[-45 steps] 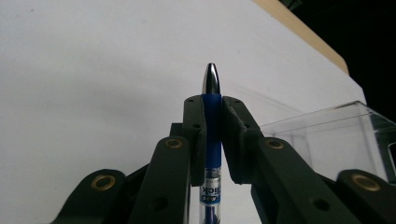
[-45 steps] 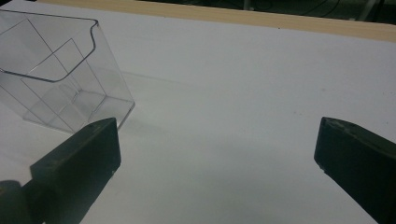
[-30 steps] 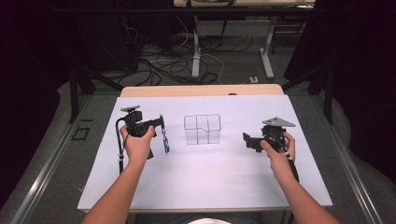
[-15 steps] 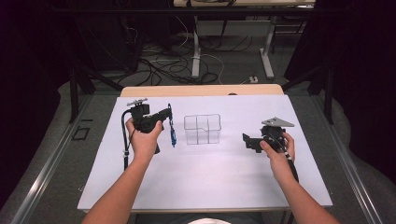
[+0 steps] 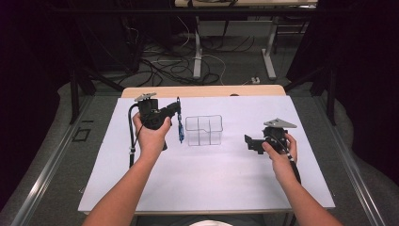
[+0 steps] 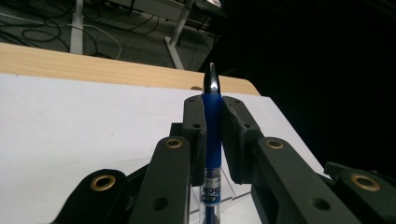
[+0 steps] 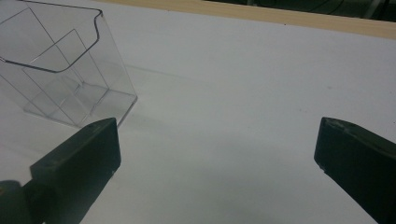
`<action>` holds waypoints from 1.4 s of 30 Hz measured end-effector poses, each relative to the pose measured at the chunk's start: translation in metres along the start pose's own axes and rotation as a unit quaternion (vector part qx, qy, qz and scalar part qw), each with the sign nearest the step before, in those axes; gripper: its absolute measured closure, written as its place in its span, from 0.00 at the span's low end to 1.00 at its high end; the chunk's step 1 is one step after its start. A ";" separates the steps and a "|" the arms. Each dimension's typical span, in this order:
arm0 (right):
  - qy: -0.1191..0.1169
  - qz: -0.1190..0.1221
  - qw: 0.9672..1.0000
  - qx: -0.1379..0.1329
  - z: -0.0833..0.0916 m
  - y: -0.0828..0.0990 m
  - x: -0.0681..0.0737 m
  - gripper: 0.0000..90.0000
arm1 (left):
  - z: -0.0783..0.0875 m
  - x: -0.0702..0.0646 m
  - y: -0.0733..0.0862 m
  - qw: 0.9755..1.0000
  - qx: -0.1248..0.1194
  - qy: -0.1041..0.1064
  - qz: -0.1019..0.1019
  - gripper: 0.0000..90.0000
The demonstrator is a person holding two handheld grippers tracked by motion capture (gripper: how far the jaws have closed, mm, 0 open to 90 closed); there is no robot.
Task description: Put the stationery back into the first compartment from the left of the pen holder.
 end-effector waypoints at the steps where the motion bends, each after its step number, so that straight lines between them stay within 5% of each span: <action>1: 0.000 0.000 1.000 0.000 0.000 0.000 0.000 0.00 | -0.002 -0.001 -0.002 1.000 -0.004 0.000 -0.003 0.89; 19: -0.003 -0.004 1.000 -0.003 0.001 -0.001 -0.002 0.00 | -0.028 -0.014 -0.019 1.000 -0.018 -0.007 -0.022 0.89; 42: -0.005 -0.003 1.000 -0.001 0.001 0.000 -0.001 0.00 | -0.052 0.012 -0.013 0.999 -0.025 -0.037 -0.007 0.89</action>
Point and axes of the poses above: each handheld gripper's, and its own axes: z roughly backward along the jaws, y roughly out of its underside, x roughly to its left, the point moved 4 cm from there along -z, roughly forward along the jaws, and after that the axes turned 15 degrees about y, right-handed, at the moved point
